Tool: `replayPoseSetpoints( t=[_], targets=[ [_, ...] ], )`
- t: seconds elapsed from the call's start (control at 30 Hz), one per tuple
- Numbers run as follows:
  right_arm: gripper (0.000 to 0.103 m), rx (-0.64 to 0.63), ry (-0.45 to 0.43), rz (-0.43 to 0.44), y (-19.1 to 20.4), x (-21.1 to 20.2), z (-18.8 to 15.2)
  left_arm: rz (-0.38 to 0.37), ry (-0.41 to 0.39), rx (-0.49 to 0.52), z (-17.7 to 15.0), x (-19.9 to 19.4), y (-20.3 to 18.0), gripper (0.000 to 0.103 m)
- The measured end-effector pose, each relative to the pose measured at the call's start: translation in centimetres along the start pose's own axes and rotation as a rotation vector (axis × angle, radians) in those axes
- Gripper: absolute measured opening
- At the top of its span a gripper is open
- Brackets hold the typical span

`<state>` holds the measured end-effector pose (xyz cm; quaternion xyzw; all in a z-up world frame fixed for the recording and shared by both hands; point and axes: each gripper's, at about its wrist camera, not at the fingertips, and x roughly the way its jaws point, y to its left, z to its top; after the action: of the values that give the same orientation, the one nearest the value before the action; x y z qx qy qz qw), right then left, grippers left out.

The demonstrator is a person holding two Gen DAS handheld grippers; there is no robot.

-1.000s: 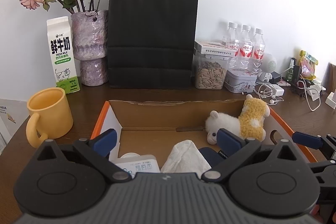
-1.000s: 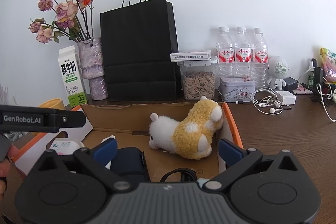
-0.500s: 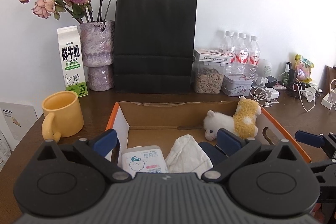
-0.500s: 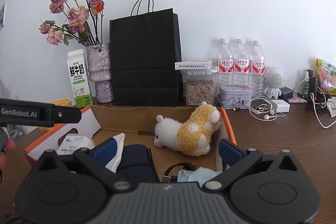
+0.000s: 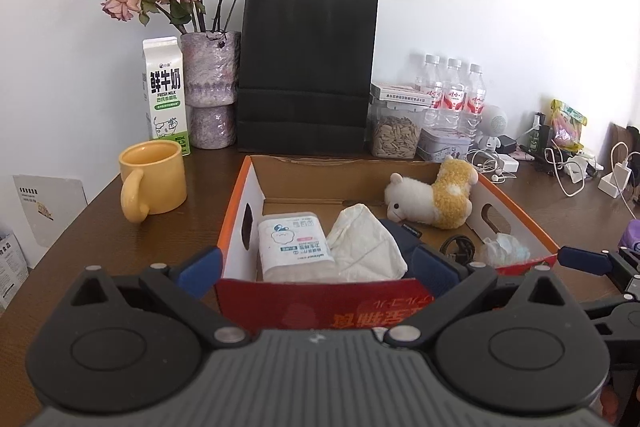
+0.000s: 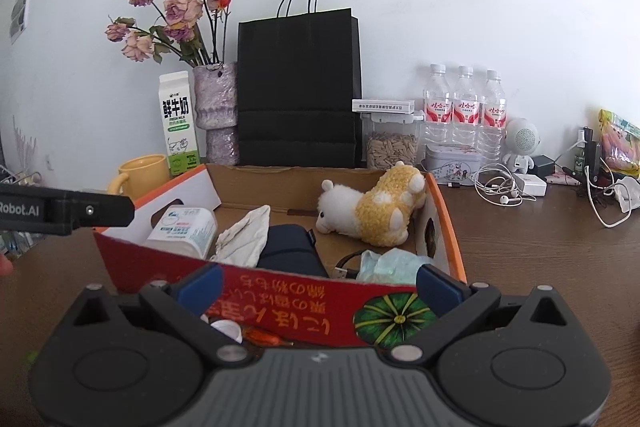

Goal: Organize objects
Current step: 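Withdraw both tools from the box toward the bottle caps and purple pouch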

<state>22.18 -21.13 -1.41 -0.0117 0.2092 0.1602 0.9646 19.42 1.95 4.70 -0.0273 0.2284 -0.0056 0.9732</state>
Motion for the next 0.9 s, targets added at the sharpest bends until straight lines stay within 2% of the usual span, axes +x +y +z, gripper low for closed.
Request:
replayPoseSetpoints(
  t=[0.4,0.6,0.9],
  targets=[
    [0.103,-0.005,0.059,0.075,2.3,-5.2,-3.4,0.063,-0.034,-0.060,-5.4,-6.4,0.7,0.103],
    [0.103,-0.015,0.084,0.123,3.6,-7.5,-5.6,0.069,-0.036,-0.072,-7.8,-8.9,1.2,0.103],
    [0.102,-0.069,0.111,0.188,6.2,-9.7,-8.0,0.094,0.034,-0.086,-10.8,-10.8,2.6,0.103]
  ],
)
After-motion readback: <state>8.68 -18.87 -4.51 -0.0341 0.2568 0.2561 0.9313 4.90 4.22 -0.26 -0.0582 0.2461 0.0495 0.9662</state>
